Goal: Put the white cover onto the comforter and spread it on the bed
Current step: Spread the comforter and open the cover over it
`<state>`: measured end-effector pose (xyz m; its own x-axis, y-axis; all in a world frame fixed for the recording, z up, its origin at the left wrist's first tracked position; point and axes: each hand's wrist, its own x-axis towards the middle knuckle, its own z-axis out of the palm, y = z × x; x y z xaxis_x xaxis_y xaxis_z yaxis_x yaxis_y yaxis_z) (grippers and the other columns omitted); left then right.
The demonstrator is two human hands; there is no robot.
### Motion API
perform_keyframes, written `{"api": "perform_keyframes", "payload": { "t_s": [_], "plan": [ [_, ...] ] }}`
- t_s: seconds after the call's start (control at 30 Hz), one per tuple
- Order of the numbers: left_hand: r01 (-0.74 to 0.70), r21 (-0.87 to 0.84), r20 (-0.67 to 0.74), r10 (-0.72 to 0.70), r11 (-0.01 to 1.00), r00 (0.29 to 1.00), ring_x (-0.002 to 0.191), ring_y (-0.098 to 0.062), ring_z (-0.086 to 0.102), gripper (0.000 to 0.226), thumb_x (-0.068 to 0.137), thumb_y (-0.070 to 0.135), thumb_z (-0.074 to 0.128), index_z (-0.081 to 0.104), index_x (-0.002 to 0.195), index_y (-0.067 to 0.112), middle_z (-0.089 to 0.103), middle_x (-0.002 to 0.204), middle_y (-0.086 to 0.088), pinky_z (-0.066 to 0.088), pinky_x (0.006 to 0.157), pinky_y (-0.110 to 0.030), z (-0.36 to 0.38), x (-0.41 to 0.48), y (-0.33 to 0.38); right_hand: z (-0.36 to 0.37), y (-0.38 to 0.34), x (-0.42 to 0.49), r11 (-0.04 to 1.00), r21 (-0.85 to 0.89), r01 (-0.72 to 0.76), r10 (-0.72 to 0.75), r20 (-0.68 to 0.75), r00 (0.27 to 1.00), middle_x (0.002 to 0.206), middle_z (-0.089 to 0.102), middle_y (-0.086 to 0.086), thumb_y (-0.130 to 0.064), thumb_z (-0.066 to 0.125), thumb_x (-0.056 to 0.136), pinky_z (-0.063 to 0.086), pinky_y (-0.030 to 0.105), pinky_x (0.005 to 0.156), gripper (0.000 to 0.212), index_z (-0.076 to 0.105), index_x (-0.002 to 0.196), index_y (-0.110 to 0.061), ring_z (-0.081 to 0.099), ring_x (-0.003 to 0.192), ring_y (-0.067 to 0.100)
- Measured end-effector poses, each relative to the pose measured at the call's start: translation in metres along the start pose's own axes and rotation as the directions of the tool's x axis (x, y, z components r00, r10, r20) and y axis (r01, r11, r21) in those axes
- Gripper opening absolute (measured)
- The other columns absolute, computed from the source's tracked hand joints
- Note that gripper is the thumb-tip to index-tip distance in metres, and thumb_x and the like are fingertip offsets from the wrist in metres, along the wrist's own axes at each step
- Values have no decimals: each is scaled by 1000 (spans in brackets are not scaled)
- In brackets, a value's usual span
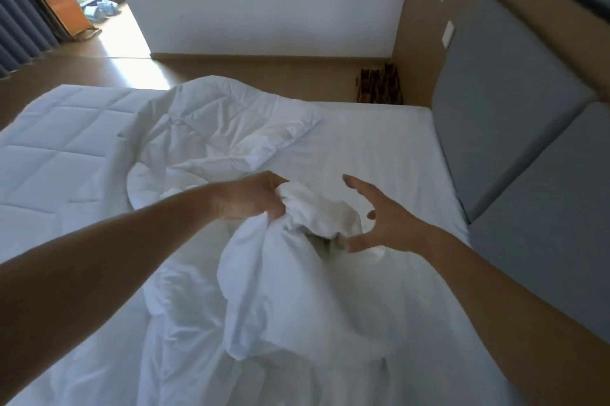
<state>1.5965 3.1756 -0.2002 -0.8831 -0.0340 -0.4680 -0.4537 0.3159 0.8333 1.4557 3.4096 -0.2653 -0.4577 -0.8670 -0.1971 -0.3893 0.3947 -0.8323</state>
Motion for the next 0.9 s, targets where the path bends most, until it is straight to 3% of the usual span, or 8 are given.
{"api": "perform_keyframes", "payload": {
  "t_s": [0.13, 0.27, 0.4, 0.47, 0.57, 0.67, 0.77, 0.9],
  "plan": [
    [-63, 87, 118, 53, 994, 992, 81, -19, 70, 34, 57, -7, 57, 77, 76, 11, 74, 82, -5, 58, 80, -35, -14, -11, 47, 10, -2, 19, 983, -182, 3, 21, 126, 992, 151, 19, -22, -32, 94, 62, 18, 33, 121, 122, 15, 155, -34, 16, 144, 4],
    [-28, 58, 95, 23, 998, 995, 80, -20, 72, 38, 64, -14, 55, 78, 76, 13, 75, 82, -6, 57, 71, -28, -32, -17, 68, 15, -13, 40, 998, 11, -67, 68, -126, 990, 116, 68, 0, -27, 83, 80, 53, 37, 91, 49, 65, 123, -13, 66, 107, 20],
    [209, 454, -188, -136, 866, 973, 101, -26, 65, 32, 79, 1, 66, 68, 106, 18, 70, 107, -6, 50, 81, -29, -60, -11, 57, -32, -32, 46, 987, -117, -108, 46, -437, 898, 84, 68, 5, -18, 67, 88, 53, 42, 72, 8, 66, 89, -10, 66, 83, 30],
    [292, 498, -208, -214, 817, 954, 114, -20, 57, 59, 80, 18, 78, 51, 131, 28, 60, 126, 2, 47, 93, -32, -60, -6, 55, -56, -57, 42, 984, -165, -64, -41, -566, 824, 78, 59, -9, -19, 64, 88, 44, 30, 63, 7, 58, 85, -20, 58, 78, 18],
    [69, 403, -126, -20, 913, 992, 125, -9, 46, 105, 74, 32, 86, 18, 154, 34, 47, 133, 15, 38, 107, -31, -35, 7, 74, -62, -96, 38, 979, -202, 19, -138, -594, 792, 79, 53, -19, -23, 64, 87, 38, 16, 63, 12, 54, 92, -28, 51, 74, 4],
    [-120, 561, -149, 243, 819, 959, 99, -11, 60, 53, 79, 24, 81, 56, 125, 20, 65, 112, 6, 47, 84, -26, -9, 29, 86, -48, -113, 24, 980, -188, 66, -155, -511, 845, 84, 54, -18, -27, 71, 85, 44, 17, 68, 24, 53, 101, -28, 57, 79, 6],
    [-162, 608, -131, 300, 777, 945, 76, -15, 63, 2, 87, 16, 70, 70, 89, 18, 70, 84, 0, 47, 69, -30, -5, 39, 79, -47, -92, 2, 996, 60, 68, -49, -272, 961, 96, 67, -8, -34, 81, 79, 52, 21, 74, 40, 56, 109, -23, 66, 87, 11],
    [-271, 503, -44, 337, 821, 940, 67, 0, 56, 35, 92, 9, 61, 63, 67, 33, 61, 67, 19, 45, 72, -20, -5, 27, 74, -48, -33, -11, 797, 604, -8, 169, -210, 963, 97, 75, 7, -25, 66, 94, 55, 36, 80, 19, 63, 107, -11, 69, 96, 30]
  ]
}}
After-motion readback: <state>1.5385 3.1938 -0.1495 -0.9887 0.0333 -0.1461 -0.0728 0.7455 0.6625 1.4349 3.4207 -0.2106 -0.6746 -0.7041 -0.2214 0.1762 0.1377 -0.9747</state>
